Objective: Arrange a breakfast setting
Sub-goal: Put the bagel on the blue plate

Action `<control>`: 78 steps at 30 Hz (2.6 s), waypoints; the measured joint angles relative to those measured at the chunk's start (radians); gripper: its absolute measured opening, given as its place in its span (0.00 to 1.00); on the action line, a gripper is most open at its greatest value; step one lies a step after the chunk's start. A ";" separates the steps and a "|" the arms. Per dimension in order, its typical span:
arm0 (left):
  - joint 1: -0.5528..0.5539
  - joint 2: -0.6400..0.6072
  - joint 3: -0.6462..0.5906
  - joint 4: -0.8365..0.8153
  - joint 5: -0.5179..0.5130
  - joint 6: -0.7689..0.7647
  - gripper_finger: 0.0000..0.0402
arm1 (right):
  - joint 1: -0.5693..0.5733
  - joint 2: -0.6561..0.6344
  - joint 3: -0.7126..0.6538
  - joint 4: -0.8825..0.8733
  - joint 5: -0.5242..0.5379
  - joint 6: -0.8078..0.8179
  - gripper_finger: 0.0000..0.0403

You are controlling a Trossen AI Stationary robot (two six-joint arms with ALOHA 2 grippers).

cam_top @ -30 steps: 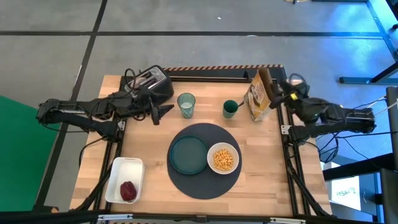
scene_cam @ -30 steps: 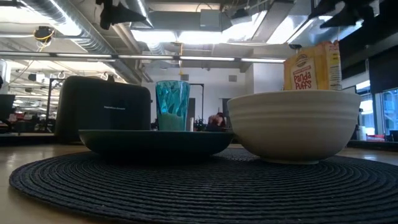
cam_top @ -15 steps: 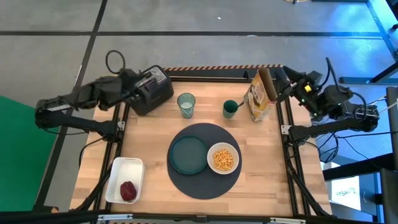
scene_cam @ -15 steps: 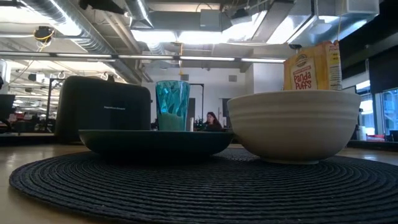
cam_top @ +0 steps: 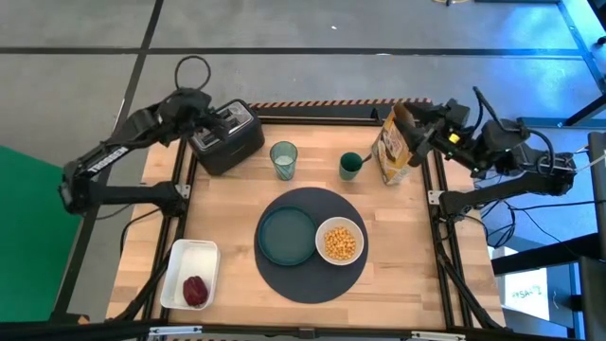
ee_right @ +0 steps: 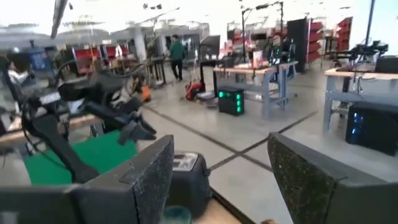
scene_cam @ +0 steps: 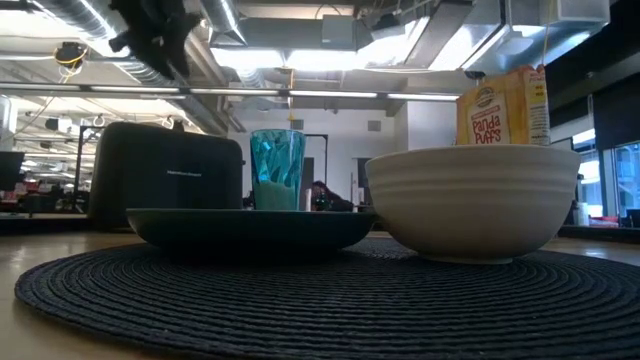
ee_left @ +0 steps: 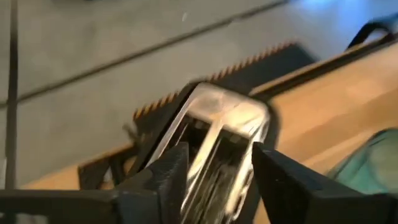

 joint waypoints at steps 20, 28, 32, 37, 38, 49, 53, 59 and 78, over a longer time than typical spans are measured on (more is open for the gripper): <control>0.325 0.184 0.001 -0.135 0.287 0.178 0.36 | 0.000 0.043 0.010 -0.148 -0.001 0.141 0.62; 0.339 0.188 0.001 -0.160 0.297 0.237 0.33 | 0.000 0.043 0.010 -0.148 0.005 0.175 0.62; 0.339 0.188 0.001 -0.154 0.274 0.237 0.29 | 0.000 0.043 0.010 -0.148 0.013 0.189 0.62; 0.339 0.187 0.001 -0.153 0.274 0.236 0.28 | 0.000 0.044 0.010 -0.146 0.049 0.189 0.62; 0.339 0.185 0.001 -0.152 0.274 0.232 0.28 | 0.000 0.044 0.010 -0.145 0.053 0.189 0.62; 0.308 0.186 0.001 -0.115 0.175 0.279 0.36 | 0.000 0.044 0.010 -0.148 0.054 0.230 0.62; 0.311 0.210 0.000 -0.131 0.178 0.308 0.37 | 0.000 0.044 0.010 -0.148 0.055 0.230 0.62; 0.326 0.252 0.000 -0.142 0.174 0.308 0.31 | 0.000 0.044 0.010 -0.148 0.054 0.250 0.62; 0.326 0.165 0.010 -0.124 0.203 0.283 0.03 | 0.000 0.044 0.010 -0.148 0.048 0.268 0.62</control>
